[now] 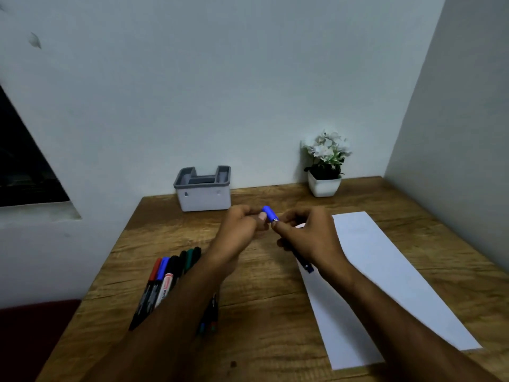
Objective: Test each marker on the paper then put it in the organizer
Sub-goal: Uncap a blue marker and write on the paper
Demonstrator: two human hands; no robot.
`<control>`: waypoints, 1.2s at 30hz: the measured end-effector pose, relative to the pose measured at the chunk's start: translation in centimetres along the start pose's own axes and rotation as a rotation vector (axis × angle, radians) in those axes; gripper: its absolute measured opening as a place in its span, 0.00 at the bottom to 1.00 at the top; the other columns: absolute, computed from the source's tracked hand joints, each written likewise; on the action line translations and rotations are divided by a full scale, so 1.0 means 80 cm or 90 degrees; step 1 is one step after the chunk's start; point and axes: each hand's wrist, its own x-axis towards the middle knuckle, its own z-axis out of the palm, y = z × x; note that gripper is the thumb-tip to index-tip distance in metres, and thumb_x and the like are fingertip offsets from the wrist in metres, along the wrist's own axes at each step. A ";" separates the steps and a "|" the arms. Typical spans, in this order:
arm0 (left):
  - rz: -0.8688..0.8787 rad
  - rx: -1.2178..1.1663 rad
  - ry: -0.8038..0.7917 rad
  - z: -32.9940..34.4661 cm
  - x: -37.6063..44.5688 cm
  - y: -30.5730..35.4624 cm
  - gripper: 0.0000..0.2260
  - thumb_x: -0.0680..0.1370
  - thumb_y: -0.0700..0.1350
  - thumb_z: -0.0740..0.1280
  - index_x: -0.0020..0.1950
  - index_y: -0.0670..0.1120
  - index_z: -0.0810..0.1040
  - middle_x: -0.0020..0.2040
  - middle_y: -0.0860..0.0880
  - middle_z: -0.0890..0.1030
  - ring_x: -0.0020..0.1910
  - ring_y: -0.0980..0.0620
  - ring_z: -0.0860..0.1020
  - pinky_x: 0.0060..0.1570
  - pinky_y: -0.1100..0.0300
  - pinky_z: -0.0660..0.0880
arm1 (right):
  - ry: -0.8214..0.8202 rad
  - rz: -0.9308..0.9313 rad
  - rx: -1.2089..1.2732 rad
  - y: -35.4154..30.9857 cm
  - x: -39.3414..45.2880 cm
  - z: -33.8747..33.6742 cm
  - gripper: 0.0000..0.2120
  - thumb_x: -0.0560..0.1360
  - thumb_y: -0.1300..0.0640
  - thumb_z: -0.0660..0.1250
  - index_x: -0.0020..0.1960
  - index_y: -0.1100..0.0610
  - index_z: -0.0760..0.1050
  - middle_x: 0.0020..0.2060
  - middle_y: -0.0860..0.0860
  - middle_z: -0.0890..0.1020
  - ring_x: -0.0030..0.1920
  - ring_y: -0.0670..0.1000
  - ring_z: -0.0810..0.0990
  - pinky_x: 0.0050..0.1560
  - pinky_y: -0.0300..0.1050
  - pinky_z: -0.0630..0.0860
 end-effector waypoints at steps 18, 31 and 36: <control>-0.186 -0.177 0.221 0.047 0.088 0.015 0.04 0.77 0.37 0.67 0.45 0.37 0.79 0.38 0.41 0.83 0.28 0.51 0.79 0.31 0.58 0.77 | 0.047 0.095 0.036 0.072 0.037 -0.045 0.20 0.78 0.45 0.72 0.37 0.59 0.85 0.25 0.49 0.82 0.26 0.44 0.77 0.33 0.42 0.73; -0.014 0.463 0.250 0.066 0.107 -0.024 0.11 0.72 0.51 0.76 0.48 0.45 0.86 0.45 0.46 0.85 0.44 0.50 0.82 0.36 0.60 0.75 | -0.030 0.160 0.460 0.059 0.039 -0.055 0.12 0.84 0.67 0.58 0.57 0.61 0.81 0.41 0.63 0.85 0.32 0.56 0.83 0.32 0.46 0.82; -0.018 0.439 0.271 0.067 0.103 -0.025 0.09 0.74 0.49 0.74 0.47 0.44 0.85 0.45 0.46 0.85 0.45 0.49 0.82 0.37 0.59 0.75 | -0.028 0.113 0.451 0.070 0.036 -0.052 0.13 0.82 0.70 0.63 0.65 0.64 0.72 0.45 0.61 0.88 0.46 0.60 0.88 0.50 0.51 0.86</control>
